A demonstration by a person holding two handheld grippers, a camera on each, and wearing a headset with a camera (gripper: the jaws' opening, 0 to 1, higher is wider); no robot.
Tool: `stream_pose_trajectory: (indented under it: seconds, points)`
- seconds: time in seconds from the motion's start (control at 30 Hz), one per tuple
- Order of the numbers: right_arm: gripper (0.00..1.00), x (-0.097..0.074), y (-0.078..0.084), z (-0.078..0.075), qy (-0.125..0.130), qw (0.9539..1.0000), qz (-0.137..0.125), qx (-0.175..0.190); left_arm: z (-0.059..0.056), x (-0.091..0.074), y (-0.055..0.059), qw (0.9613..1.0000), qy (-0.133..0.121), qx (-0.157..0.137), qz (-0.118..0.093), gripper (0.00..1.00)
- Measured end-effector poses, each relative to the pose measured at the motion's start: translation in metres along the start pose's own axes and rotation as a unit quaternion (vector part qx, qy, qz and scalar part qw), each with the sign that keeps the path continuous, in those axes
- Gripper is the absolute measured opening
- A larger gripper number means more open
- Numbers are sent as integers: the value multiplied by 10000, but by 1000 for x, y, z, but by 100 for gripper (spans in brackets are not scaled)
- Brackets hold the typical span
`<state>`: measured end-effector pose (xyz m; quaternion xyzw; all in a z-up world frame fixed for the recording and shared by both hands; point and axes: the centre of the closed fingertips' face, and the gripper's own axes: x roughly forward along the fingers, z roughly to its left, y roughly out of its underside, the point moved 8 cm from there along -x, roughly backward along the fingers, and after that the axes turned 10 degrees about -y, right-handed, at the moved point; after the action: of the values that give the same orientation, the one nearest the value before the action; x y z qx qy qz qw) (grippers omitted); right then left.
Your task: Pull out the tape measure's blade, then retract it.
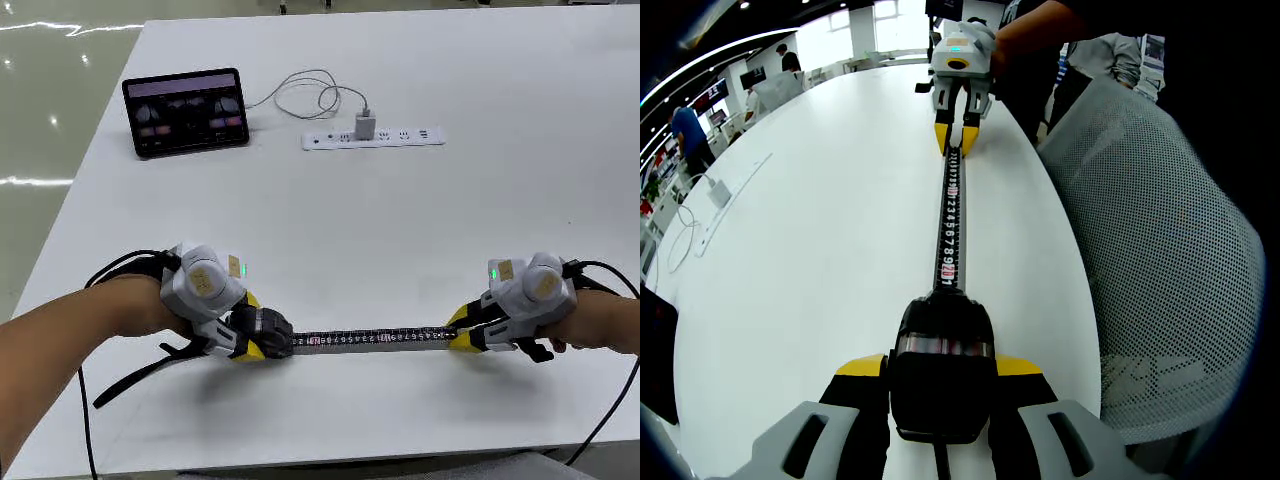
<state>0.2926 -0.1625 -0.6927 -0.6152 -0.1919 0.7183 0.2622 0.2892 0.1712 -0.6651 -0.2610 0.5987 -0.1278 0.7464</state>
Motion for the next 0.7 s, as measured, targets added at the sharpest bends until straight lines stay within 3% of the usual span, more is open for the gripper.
stream_pose_trajectory:
  seconds: [0.7]
  points:
    - [10, 0, 0, 0, -23, 10000, 18, -12, 0, 0, 0, 10000, -12, 4, -18, 34]
